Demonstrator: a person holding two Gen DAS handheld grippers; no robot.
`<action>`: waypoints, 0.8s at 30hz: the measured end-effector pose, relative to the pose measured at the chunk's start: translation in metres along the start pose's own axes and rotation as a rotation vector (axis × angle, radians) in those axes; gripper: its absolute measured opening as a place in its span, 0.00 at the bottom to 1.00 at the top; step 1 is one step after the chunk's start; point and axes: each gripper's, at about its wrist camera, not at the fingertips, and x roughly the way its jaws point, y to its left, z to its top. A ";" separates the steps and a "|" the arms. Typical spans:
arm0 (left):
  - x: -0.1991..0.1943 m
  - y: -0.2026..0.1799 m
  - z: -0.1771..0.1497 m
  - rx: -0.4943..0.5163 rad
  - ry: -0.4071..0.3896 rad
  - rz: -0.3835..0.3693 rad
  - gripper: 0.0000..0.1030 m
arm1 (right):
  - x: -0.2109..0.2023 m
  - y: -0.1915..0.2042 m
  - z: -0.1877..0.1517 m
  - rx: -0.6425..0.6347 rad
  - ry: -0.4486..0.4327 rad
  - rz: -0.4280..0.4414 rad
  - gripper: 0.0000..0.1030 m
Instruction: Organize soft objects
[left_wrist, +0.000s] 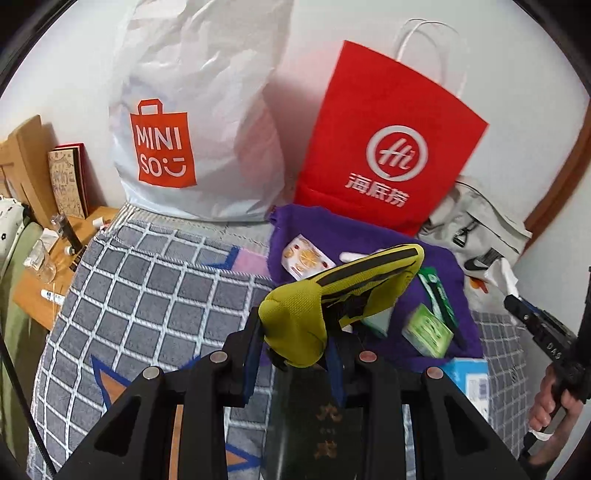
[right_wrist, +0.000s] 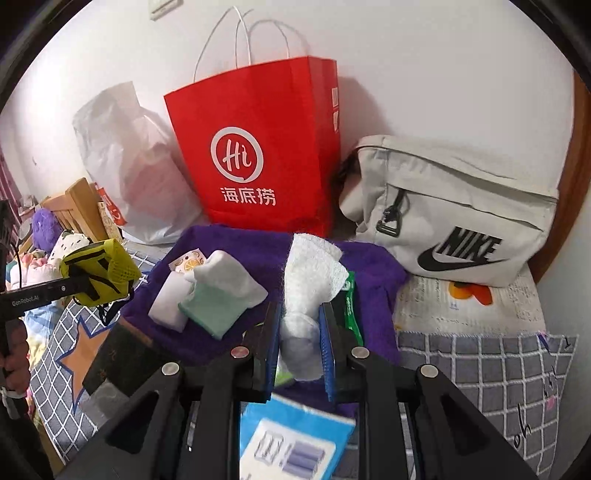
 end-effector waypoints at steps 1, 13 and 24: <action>0.004 -0.001 0.003 0.000 0.000 0.008 0.29 | 0.004 0.001 0.004 -0.005 0.001 0.003 0.19; 0.060 -0.014 0.042 -0.003 0.005 0.034 0.29 | 0.068 -0.021 -0.008 0.005 0.122 -0.004 0.20; 0.118 -0.027 0.057 -0.013 0.066 0.004 0.29 | 0.111 -0.027 -0.030 -0.002 0.255 0.033 0.20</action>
